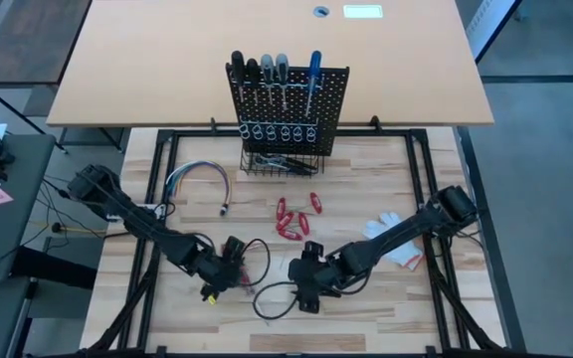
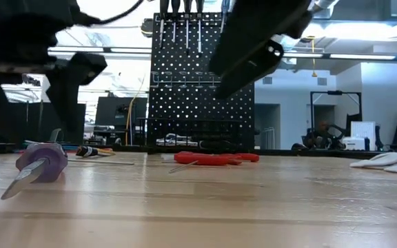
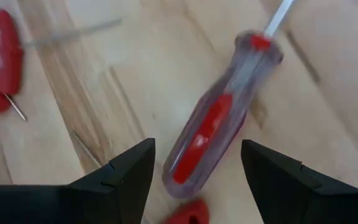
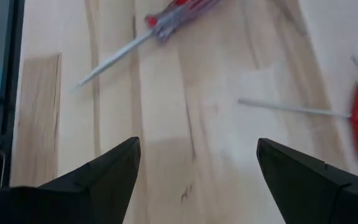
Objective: Hang tools onto peg board
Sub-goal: Hang the red screwdriver on the pegboard
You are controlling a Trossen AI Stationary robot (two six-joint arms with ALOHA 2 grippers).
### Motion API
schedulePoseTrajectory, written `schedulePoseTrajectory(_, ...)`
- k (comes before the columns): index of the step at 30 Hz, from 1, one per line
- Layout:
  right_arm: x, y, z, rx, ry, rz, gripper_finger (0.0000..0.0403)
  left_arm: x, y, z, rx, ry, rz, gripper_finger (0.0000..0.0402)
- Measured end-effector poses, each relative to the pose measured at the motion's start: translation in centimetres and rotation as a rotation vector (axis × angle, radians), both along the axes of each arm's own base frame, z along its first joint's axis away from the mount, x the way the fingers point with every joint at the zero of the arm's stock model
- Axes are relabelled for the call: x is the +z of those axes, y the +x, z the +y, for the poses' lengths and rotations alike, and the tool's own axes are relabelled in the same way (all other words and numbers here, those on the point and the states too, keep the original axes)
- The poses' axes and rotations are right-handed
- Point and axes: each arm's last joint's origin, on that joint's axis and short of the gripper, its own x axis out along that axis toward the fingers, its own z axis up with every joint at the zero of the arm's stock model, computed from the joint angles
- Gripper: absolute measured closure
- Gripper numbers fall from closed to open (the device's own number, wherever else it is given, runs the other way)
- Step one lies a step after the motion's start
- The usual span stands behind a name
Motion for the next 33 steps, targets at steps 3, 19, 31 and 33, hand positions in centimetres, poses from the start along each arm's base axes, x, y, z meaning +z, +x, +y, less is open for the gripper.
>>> schedulePoseTrajectory(3,0.1,-0.7,0.7,0.03,-0.002,0.025,0.0074,-1.4,0.4,0.0,-0.025,0.026,0.052,0.0165)
schedulePoseTrajectory(19,-2.2,-1.8,1.2,0.115,-0.04,-0.032,0.0074,-1.8,2.1,1.1,0.158,-0.065,0.119,0.0292)
schedulePoseTrajectory(31,-3.2,0.0,-4.6,-0.011,-0.146,-0.013,0.0118,0.5,4.4,3.1,0.405,-0.178,0.11,0.0292)
schedulePoseTrajectory(33,-3.3,0.1,-4.9,-0.001,-0.132,0.004,0.0136,0.5,4.5,3.4,0.422,-0.181,0.113,0.0292)
